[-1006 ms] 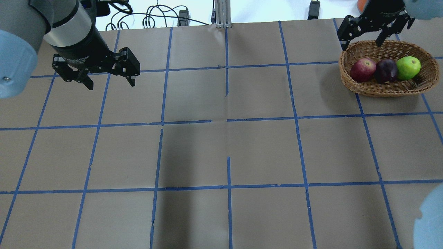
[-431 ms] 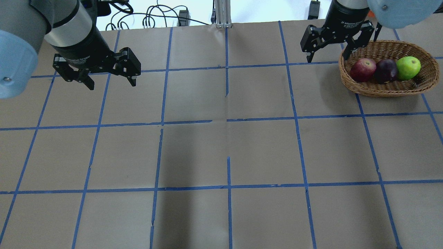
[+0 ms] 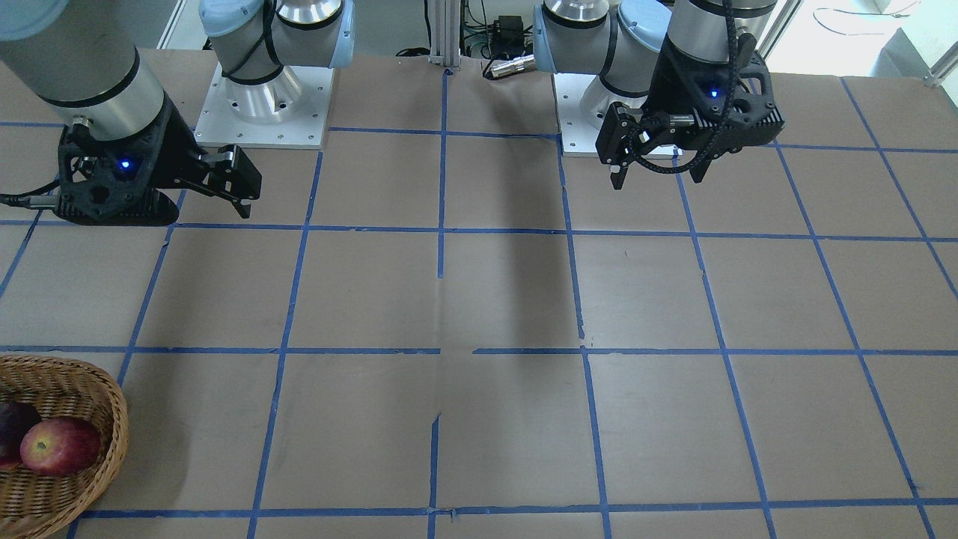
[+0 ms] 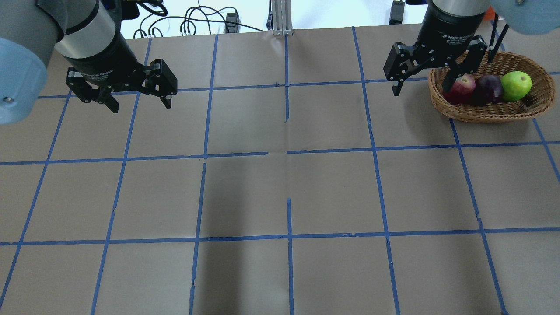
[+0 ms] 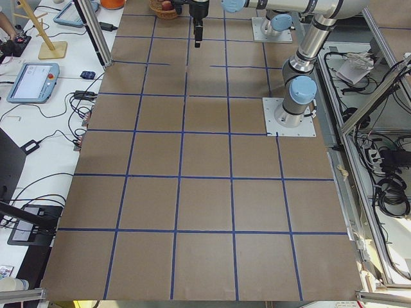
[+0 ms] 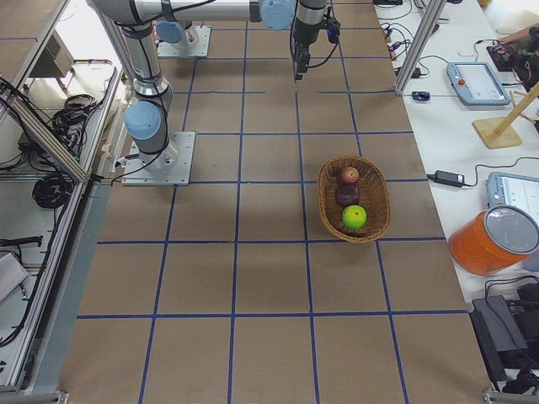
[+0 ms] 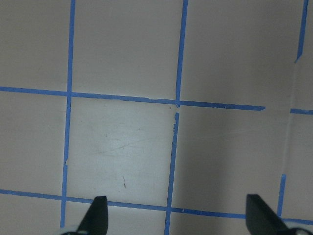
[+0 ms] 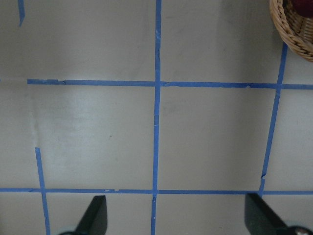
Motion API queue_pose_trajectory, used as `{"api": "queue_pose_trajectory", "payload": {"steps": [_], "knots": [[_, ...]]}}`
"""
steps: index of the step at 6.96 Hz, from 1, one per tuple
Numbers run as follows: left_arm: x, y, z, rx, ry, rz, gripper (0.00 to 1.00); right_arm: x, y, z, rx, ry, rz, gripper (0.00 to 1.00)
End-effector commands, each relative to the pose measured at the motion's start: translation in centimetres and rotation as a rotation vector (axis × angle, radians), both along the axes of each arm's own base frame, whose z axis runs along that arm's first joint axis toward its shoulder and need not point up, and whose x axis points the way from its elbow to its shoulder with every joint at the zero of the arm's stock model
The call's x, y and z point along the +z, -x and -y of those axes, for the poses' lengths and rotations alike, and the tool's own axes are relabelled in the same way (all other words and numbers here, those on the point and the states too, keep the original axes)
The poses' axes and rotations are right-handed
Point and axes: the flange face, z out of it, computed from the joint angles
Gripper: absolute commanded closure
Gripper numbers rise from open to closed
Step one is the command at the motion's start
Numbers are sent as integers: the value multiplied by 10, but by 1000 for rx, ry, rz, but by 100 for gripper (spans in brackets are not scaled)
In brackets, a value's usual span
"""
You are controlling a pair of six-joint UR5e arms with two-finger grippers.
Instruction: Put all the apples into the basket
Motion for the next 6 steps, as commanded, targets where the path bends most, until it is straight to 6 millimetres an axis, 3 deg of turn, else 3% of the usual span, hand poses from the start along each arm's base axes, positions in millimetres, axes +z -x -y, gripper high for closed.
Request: {"api": "queue_pose_trajectory", "payload": {"steps": [1,2,3,6], "knots": [[-1,1,1,0,0,-3,0,1,-2,-36,5,-8,-1,0],[-1,1,2,-1,0,-6,0,5,-3,-50,5,6,-1,0],[-1,1,2,1,0,-6,0,15,-2,-37,6,111,-2,0],[-2,0,1,1,-2,-1,0,6,-4,-39,3,89,18,0]]}}
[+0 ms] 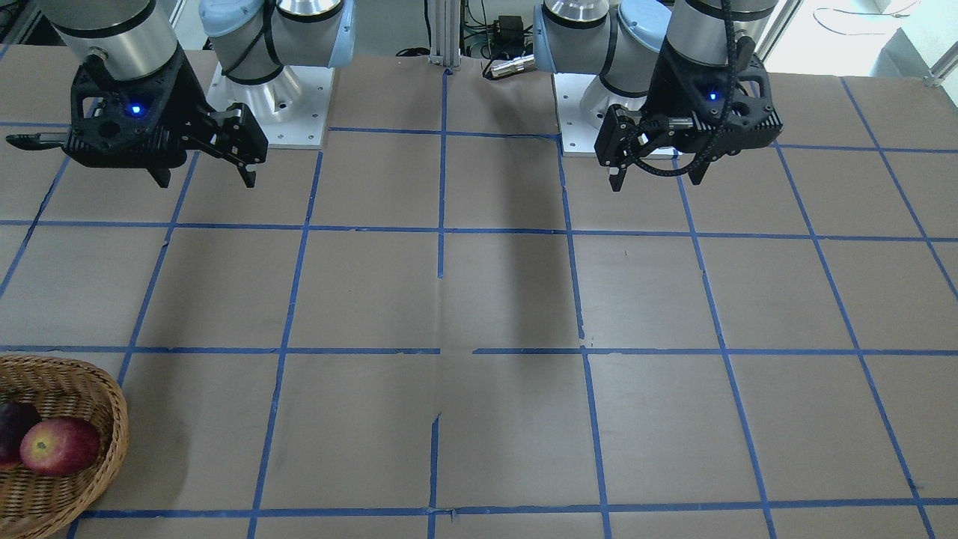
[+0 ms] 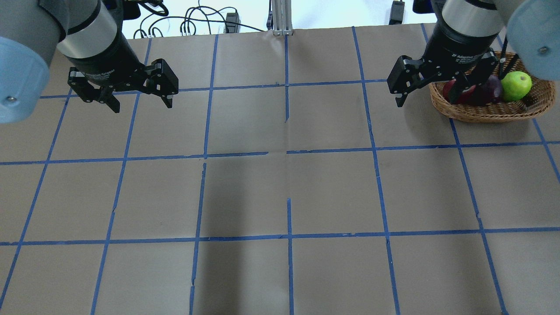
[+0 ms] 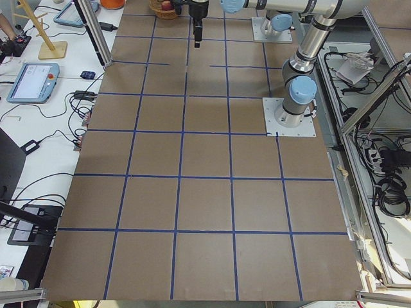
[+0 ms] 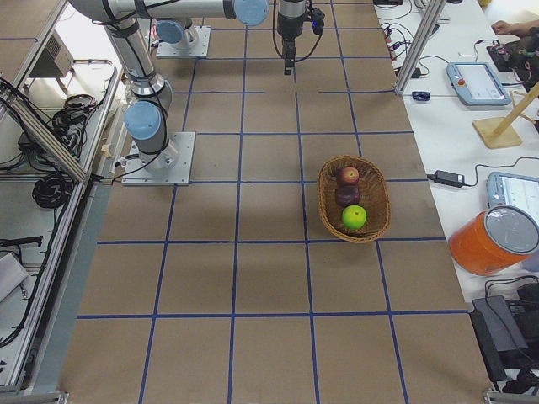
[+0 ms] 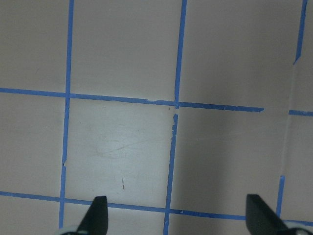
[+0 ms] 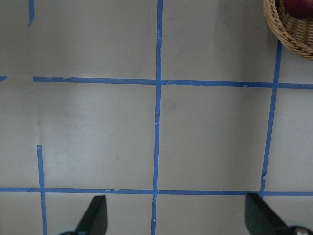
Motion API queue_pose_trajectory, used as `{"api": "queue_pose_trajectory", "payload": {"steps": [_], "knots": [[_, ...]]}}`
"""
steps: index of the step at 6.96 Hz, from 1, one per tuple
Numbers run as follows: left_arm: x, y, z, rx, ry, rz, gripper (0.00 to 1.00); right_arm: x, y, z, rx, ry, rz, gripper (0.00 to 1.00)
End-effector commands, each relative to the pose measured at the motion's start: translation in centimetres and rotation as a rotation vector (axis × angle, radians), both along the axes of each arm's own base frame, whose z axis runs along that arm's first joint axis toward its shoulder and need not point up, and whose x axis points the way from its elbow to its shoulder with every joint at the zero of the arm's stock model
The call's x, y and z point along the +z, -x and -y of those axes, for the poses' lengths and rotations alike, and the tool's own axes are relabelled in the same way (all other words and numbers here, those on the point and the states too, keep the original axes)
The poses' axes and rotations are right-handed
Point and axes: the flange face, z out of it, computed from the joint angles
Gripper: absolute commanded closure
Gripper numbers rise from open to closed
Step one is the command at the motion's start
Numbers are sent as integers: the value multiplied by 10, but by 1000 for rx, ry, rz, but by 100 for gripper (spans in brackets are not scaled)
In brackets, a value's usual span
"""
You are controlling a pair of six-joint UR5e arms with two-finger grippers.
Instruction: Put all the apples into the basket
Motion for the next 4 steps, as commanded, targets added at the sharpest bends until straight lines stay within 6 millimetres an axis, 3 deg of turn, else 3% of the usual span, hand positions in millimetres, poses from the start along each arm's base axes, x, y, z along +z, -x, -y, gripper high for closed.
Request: {"api": "queue_pose_trajectory", "payload": {"steps": [1,4], "knots": [[-2,0,2,0,-4,-3,0,-3,-5,0,-2,-4,50,0],[-1,-1,-1,1,-2,4,0,-3,-5,0,-2,-5,48,0]]}}
